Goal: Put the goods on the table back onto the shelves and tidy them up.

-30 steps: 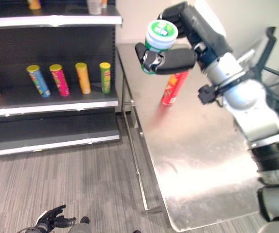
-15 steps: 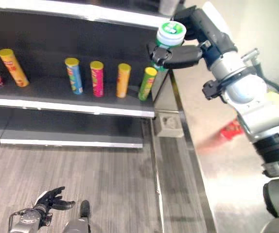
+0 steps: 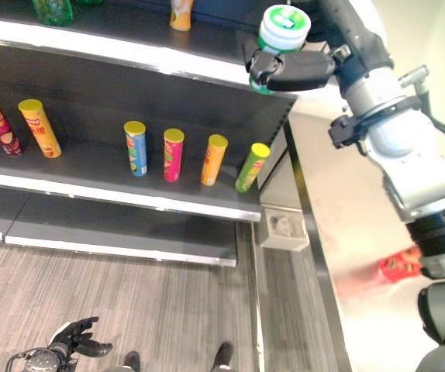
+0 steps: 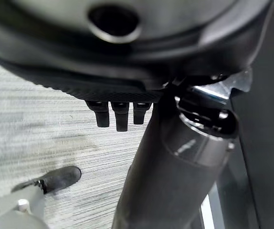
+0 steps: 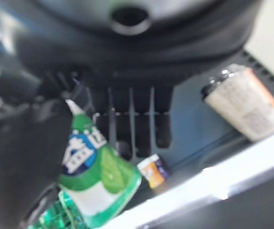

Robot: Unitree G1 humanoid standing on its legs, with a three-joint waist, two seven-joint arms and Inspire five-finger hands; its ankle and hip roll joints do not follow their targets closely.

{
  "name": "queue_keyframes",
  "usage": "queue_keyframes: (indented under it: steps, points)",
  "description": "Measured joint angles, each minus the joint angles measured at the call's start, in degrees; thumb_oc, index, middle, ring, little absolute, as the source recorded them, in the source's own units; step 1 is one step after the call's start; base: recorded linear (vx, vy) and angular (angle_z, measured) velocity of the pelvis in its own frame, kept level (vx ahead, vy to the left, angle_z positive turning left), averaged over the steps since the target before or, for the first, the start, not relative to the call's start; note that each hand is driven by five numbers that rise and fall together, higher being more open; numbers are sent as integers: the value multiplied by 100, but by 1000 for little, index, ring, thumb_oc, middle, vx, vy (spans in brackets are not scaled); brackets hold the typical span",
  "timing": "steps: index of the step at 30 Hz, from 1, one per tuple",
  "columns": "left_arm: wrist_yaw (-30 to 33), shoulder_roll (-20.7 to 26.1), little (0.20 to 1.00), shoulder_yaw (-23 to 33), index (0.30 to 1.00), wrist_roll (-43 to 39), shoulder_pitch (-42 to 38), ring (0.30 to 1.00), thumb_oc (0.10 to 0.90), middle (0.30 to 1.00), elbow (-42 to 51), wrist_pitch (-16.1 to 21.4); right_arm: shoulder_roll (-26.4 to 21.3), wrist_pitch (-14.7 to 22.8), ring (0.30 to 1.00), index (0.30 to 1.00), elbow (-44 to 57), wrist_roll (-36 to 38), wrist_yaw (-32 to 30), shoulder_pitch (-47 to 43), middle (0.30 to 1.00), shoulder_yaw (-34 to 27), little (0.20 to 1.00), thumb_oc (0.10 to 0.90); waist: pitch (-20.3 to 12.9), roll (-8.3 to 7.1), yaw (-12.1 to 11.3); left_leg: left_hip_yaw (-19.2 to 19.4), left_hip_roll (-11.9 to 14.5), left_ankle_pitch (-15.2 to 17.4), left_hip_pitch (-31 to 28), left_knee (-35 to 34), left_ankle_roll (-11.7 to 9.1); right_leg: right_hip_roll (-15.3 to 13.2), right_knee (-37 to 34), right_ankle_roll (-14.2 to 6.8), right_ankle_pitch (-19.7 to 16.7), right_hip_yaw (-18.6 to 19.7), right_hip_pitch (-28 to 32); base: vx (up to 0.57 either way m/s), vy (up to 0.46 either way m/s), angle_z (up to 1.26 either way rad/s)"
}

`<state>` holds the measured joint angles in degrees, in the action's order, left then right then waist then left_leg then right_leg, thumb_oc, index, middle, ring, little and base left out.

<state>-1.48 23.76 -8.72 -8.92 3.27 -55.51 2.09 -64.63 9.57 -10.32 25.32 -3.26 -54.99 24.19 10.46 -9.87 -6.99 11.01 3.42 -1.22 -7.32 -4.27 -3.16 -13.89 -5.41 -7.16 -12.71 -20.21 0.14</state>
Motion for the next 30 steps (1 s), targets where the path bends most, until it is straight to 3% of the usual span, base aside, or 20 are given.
queue_keyframes:
  steps: [3, 4, 8, 17, 22, 24, 25, 26, 27, 30]
  points:
    - [-27, -69, 900, 5, 900, 0, 108, 900, 800, 900, 27, 4, 1, -30, 300, 300, -7, 1, 0, -18, 300, 28, 300, 400, -18, 87, -26, 34, 229, 26, -36, 10, -133, 252, 1, 135, 97, 2, 0, 70, -95, -19]
    - [-39, -202, 900, 11, 900, 0, 148, 900, 800, 900, 27, 1, -2, -45, 300, 300, -19, 12, -1, -80, 300, 23, 300, 400, -20, 127, 35, 96, 451, 15, -52, 16, -276, 481, 1, 249, 198, 18, -18, 97, -88, -16]
    - [-26, -404, 900, -4, 900, -1, 47, 900, 800, 900, 145, 9, -7, -47, 300, 300, 12, 76, 4, -136, 300, 22, 300, 400, -41, 180, 116, 14, 529, 52, -34, -1, -345, 549, 1, 241, 277, 13, 12, 80, 18, 6]
    - [-15, -353, 900, -75, 900, 5, 212, 900, 800, 900, 162, 8, 35, -13, 300, 300, -243, 100, 1, -172, 300, 53, 300, 400, -143, 351, -36, -225, 96, 43, 105, -8, -212, 79, 3, 58, 156, -153, 16, -6, 123, 15]
    - [-25, -74, 900, -5, 900, -8, 406, 900, 800, 900, 150, 2, 351, -85, 300, 300, -996, 116, -5, -964, 300, 1031, 300, 400, -146, 382, -5, -46, 0, 72, 97, 24, -36, -123, 784, 43, 119, -223, -487, 37, 67, -20]
    - [-2, 53, 900, 1, 900, -56, 495, 900, 800, 900, 157, 2, 607, -67, 300, 300, -1188, 149, 0, -1198, 300, 1199, 300, 400, -139, 350, -26, 70, 8, 74, -46, -39, -11, -119, 889, -83, 229, -638, -525, 102, -85, -27]
    - [2, 106, 900, 21, 900, -68, 482, 900, 800, 900, 159, 1, 643, -54, 300, 300, -1227, 208, -1, -1262, 300, 1198, 300, 400, -125, 325, -18, 61, 32, 72, -31, -36, -14, -42, 897, -201, 439, -654, -535, 129, -112, -6]
    - [-3, 144, 900, 65, 900, -85, 439, 900, 800, 900, 161, -1, 642, -22, 300, 300, -1267, 230, 0, -1312, 300, 1198, 300, 400, -116, 315, 1, 12, 96, 56, 8, -26, -38, 139, 865, -85, 629, -470, -532, 166, -154, 40]
    - [-2, 138, 900, 73, 900, -160, 362, 900, 800, 900, 154, 1, 644, -44, 300, 300, -1431, 250, -5, -1448, 300, 1198, 300, 400, -118, 313, 27, -160, 186, 23, 65, -14, -92, 418, 530, 36, 569, -146, -345, 107, -121, 40]
    - [-3, 23, 900, 52, 900, -241, 261, 900, 800, 900, 170, 7, 586, -66, 300, 300, -1556, 286, -32, -1710, 300, 1234, 300, 400, -97, 350, -22, -279, 316, 43, 246, 187, -179, 597, 192, 198, 465, -335, -160, 85, -104, 33]
